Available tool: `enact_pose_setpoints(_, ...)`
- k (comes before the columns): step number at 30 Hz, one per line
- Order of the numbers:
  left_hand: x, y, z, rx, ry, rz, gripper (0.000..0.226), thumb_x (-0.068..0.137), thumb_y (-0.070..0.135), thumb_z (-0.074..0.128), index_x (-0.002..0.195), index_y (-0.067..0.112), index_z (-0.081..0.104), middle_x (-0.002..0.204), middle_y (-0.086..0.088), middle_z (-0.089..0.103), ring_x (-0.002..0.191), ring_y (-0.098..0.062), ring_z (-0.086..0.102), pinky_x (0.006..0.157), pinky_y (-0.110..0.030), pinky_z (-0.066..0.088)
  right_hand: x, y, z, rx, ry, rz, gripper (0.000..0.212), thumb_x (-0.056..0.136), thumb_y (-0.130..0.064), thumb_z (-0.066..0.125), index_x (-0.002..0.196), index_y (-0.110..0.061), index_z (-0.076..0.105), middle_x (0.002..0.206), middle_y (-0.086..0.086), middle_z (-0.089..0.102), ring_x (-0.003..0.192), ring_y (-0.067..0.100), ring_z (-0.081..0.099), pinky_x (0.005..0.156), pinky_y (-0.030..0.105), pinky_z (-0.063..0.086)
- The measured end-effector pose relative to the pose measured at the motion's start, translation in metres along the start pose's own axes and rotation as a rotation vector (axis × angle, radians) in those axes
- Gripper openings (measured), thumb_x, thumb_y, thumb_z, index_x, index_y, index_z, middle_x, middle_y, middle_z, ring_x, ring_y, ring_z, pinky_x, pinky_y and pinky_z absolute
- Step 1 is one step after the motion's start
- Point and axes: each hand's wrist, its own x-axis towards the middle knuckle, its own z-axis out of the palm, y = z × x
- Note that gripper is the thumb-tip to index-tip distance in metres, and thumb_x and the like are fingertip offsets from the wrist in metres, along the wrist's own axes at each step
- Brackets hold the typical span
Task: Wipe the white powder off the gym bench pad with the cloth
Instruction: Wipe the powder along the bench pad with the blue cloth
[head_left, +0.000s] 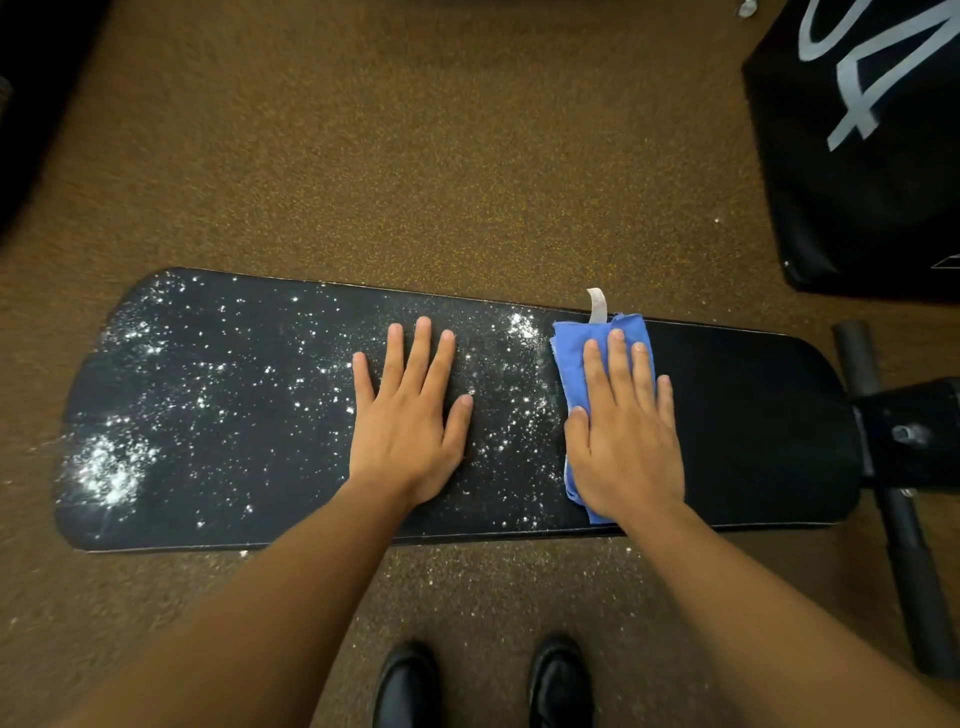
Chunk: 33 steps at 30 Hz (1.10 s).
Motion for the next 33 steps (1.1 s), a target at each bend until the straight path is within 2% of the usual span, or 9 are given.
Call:
enact_pose_setpoints(11, 0.001, 0.0, 0.003, 0.016, -0.02, 0.001, 0.065, 0.099, 0.054, 0.005, 0.155, 0.025, -0.012, 0.162, 0.002, -0.021, 0.145, -0.021, -0.029, 0.118, -0.054, -0.013, 0.001, -0.01, 0.001, 0.009, 0.001, 0.097, 0.069, 0.092, -0.041, 0.01, 0.157, -0.021, 0.004, 0.165, 0.004, -0.005, 0.151, 0.024, -0.009, 0.121, 0.05, 0.001)
enact_pose_setpoints(17, 0.002, 0.0, 0.004, 0.017, -0.016, -0.009, 0.066, 0.098, 0.053, 0.005, 0.155, 0.025, -0.011, 0.162, 0.002, -0.019, 0.146, -0.021, -0.028, 0.118, -0.055, -0.011, 0.042, -0.044, 0.002, 0.069, 0.019, 0.311, 0.065, 0.097, -0.033, 0.019, 0.157, -0.014, 0.003, 0.165, 0.009, -0.007, 0.15, 0.03, -0.009, 0.12, 0.055, 0.002)
enact_pose_setpoints(19, 0.002, 0.0, 0.005, 0.022, -0.016, -0.007, 0.066, 0.098, 0.053, 0.006, 0.155, 0.026, -0.01, 0.162, 0.002, -0.018, 0.146, -0.021, -0.027, 0.118, -0.055, -0.011, 0.046, -0.059, 0.003, 0.081, 0.03, 0.262, 0.064, 0.098, -0.034, 0.019, 0.157, -0.013, 0.004, 0.165, 0.009, -0.006, 0.15, 0.03, -0.008, 0.12, 0.054, 0.002)
enact_pose_setpoints(22, 0.003, -0.001, 0.006, 0.02, -0.007, -0.006, 0.066, 0.097, 0.053, 0.007, 0.155, 0.026, -0.008, 0.163, 0.002, -0.017, 0.147, -0.021, -0.025, 0.118, -0.054, -0.011, 0.01, -0.068, 0.009, 0.056, 0.029, 0.114, 0.067, 0.095, -0.039, 0.011, 0.157, -0.015, 0.006, 0.164, 0.009, -0.002, 0.151, 0.029, -0.005, 0.121, 0.052, 0.004)
enact_pose_setpoints(26, 0.001, -0.001, 0.004, 0.015, -0.013, -0.006, 0.067, 0.097, 0.054, 0.006, 0.156, 0.026, -0.008, 0.162, 0.002, -0.018, 0.146, -0.02, -0.027, 0.118, -0.054, -0.012, -0.048, -0.044, 0.013, 0.022, -0.011, 0.102, 0.064, 0.097, -0.038, 0.019, 0.156, -0.014, 0.014, 0.163, 0.008, 0.007, 0.151, 0.028, 0.003, 0.119, 0.054, 0.013)
enact_pose_setpoints(29, 0.001, -0.001, 0.002, 0.016, -0.017, -0.012, 0.066, 0.097, 0.054, 0.005, 0.155, 0.025, -0.009, 0.162, 0.002, -0.019, 0.146, -0.021, -0.028, 0.118, -0.054, -0.013, -0.024, -0.021, 0.009, -0.022, -0.01, 0.154, 0.067, 0.095, -0.039, 0.016, 0.156, -0.011, 0.014, 0.164, 0.011, 0.006, 0.151, 0.031, 0.002, 0.119, 0.056, 0.01)
enact_pose_setpoints(33, 0.001, 0.001, 0.001, 0.018, -0.022, -0.011, 0.066, 0.098, 0.053, 0.005, 0.155, 0.026, -0.012, 0.162, 0.002, -0.021, 0.145, -0.021, -0.029, 0.117, -0.054, -0.013, 0.042, -0.031, -0.001, -0.031, 0.016, 0.22, 0.071, 0.092, -0.038, 0.014, 0.156, -0.006, 0.009, 0.164, 0.015, 0.0, 0.15, 0.034, -0.004, 0.12, 0.055, 0.003)
